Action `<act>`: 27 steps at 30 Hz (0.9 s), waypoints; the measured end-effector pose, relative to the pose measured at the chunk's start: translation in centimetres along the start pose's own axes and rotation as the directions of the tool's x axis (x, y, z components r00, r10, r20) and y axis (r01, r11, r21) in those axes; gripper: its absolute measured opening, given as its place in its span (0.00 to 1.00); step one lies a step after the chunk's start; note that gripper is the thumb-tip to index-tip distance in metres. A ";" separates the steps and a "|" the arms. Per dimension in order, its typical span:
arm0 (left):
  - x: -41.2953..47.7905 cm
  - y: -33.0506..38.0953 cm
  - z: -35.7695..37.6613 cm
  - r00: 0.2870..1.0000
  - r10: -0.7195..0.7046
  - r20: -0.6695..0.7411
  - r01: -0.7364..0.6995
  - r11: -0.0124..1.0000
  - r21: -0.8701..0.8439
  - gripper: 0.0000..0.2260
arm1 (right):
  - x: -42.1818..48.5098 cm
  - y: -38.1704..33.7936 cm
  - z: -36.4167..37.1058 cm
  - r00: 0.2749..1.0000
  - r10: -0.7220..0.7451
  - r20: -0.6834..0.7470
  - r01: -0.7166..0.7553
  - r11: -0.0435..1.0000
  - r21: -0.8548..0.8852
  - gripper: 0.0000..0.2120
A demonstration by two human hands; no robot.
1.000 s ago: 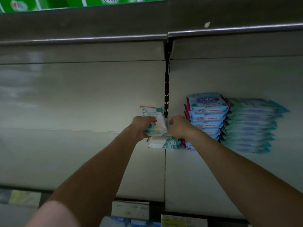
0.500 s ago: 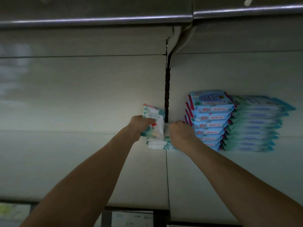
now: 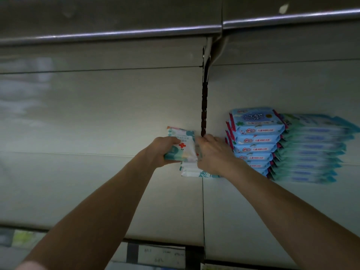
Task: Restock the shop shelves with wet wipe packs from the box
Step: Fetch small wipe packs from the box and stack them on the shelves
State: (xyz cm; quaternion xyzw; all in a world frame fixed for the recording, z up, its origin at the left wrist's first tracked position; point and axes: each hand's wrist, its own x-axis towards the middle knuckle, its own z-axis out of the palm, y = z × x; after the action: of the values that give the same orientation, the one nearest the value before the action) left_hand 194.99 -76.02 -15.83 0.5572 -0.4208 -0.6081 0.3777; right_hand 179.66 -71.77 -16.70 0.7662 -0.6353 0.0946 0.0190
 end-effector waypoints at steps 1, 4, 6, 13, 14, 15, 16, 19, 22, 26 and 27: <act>-0.2 0.2 0.0 1.000 -0.002 0.017 0.002 1.000 -0.023 0.04 | -0.1 -0.2 -0.3 0.998 -0.065 0.024 0.065 0.998 0.012 0.34; -0.8 0.6 0.3 0.997 -0.015 0.072 0.020 0.997 -0.069 0.04 | -0.5 -0.7 -0.8 0.987 -0.136 0.081 0.130 0.989 0.072 0.41; -1.0 0.8 0.1 0.997 -0.017 0.078 0.017 1.000 -0.005 0.06 | -0.6 -0.7 -1.7 0.992 -0.093 0.081 0.056 0.925 0.376 0.38; -2.0 1.4 -1.0 0.973 0.018 0.229 -0.058 0.984 0.170 0.11 | 1.5 0.3 -3.4 0.992 0.124 0.035 -0.119 0.775 0.621 0.23; -2.0 1.3 -1.0 0.977 0.021 0.213 -0.039 0.996 0.081 0.11 | 1.8 0.5 -3.1 0.983 0.179 0.030 -0.152 0.718 0.679 0.22; -1.9 1.1 -1.1 0.981 0.017 0.193 -0.012 1.000 -0.028 0.10 | 2.0 0.6 -3.0 0.968 0.252 0.020 -0.190 0.673 0.715 0.22; -1.9 0.9 -1.3 0.984 0.002 0.176 0.019 0.993 -0.114 0.09 | 2.1 0.8 -2.8 0.951 0.308 0.003 -0.214 0.654 0.726 0.21; -2.1 0.0 -1.0 0.972 -0.065 0.226 0.072 0.997 -0.024 0.17 | 1.8 1.0 -2.7 0.931 0.365 -0.027 -0.278 0.754 0.594 0.18; -1.9 -0.1 0.4 0.989 -0.041 0.141 0.030 0.996 0.081 0.34 | 1.6 0.8 -2.6 0.955 0.295 0.014 -0.276 0.874 0.400 0.17; -0.6 0.3 2.5 0.996 0.061 -0.062 -0.049 0.982 0.184 0.36 | 1.0 0.8 -2.3 0.960 0.245 0.137 -0.276 0.914 0.297 0.13; -0.2 0.2 2.9 0.992 0.094 -0.088 -0.069 0.964 0.256 0.33 | 0.8 0.9 -2.3 0.963 0.229 0.143 -0.260 0.928 0.268 0.11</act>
State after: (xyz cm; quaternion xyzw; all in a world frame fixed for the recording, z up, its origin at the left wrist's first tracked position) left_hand 192.09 -75.66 -15.50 0.6126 -0.4980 -0.5049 0.3490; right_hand 178.67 -72.40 -14.41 0.6798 -0.7057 0.1447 -0.1380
